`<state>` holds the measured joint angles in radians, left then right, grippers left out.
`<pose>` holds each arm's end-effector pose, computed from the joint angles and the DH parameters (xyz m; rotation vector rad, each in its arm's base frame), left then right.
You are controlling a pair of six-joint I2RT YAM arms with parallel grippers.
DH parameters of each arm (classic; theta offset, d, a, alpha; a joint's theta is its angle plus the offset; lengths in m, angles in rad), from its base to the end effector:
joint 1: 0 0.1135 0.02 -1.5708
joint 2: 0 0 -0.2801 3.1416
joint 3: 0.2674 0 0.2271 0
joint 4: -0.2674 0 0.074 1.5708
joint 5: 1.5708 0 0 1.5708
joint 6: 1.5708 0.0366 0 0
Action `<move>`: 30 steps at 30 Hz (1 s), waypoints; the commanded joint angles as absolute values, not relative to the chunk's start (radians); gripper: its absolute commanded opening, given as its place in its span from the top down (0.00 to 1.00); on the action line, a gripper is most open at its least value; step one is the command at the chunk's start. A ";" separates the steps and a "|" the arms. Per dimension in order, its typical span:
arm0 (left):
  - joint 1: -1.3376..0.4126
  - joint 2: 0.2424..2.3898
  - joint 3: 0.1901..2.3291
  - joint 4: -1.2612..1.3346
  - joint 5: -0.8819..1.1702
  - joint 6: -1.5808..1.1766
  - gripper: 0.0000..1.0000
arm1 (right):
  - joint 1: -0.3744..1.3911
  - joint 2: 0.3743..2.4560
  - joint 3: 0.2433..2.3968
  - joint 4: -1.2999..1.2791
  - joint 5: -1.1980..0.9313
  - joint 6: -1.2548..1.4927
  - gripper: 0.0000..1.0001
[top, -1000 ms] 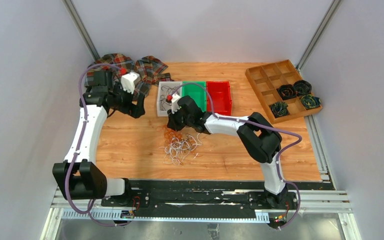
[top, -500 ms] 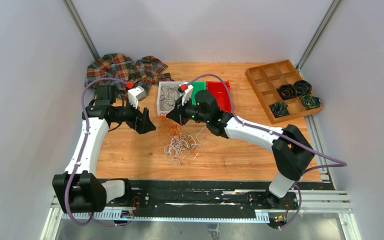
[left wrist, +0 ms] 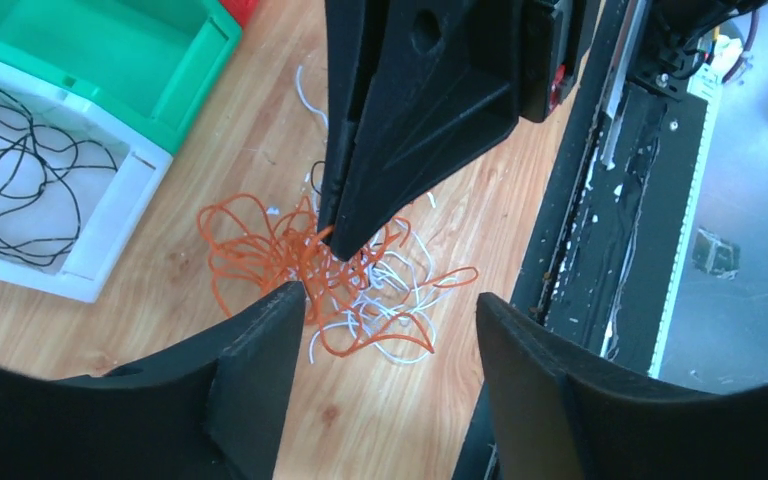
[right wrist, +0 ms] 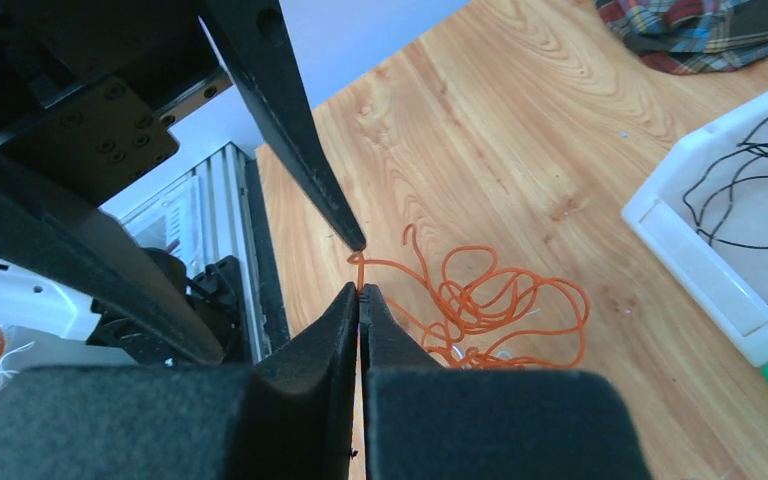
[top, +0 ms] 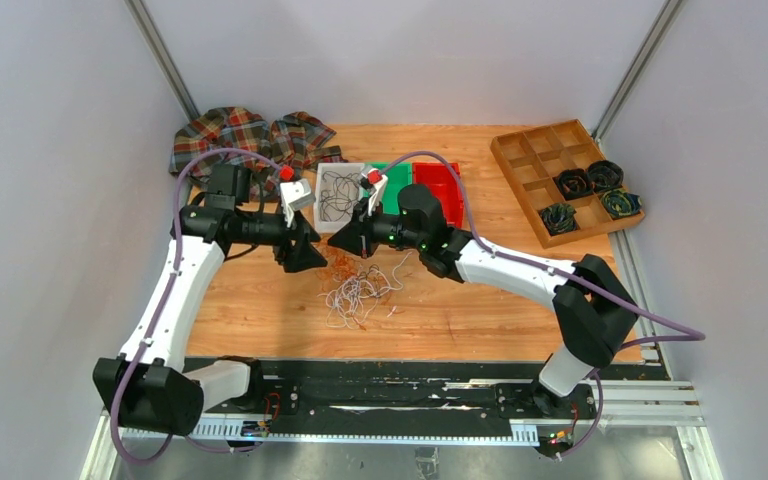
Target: Untangle the cables
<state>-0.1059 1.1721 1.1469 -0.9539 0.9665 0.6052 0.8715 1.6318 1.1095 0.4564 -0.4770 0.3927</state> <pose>0.1804 -0.0495 0.3474 1.0875 1.9254 -0.9459 0.2209 0.2887 0.3288 -0.8096 1.6210 1.3238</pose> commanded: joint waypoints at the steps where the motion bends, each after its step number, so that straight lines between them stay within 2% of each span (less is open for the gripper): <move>1: -0.117 1.149 1.196 -0.994 0.974 0.673 0.38 | 0.891 1.591 1.121 0.511 -0.560 0.431 0.99; 12: -0.123 1.112 1.204 -0.993 0.977 0.712 0.64 | 0.896 1.546 1.089 0.540 -0.615 0.470 0.99; 15: -0.126 1.115 1.207 -0.995 0.987 0.704 0.76 | 0.896 1.540 1.085 0.542 -0.612 0.473 0.99; 18: -0.126 1.115 1.222 -0.998 0.981 0.684 0.95 | 0.897 1.533 1.074 0.545 -0.606 0.474 0.99; 20: -0.126 1.110 1.245 -0.997 0.974 0.642 0.99 | 0.894 1.523 1.057 0.544 -0.576 0.473 0.98; 22: -0.126 1.098 1.271 -0.998 0.962 0.582 0.99 | 0.894 1.501 1.026 0.553 -0.508 0.460 0.93; 25: -0.126 1.087 1.321 -0.996 0.904 0.497 0.99 | 0.899 1.469 0.996 0.546 -0.404 0.425 0.75; 29: -0.126 1.074 1.344 -0.995 0.857 0.416 0.99 | 0.939 1.442 0.999 0.515 -0.266 0.331 0.67; 30: -0.126 1.070 1.346 -0.994 0.855 0.398 0.99 | 0.953 1.434 1.001 0.514 -0.234 0.311 0.60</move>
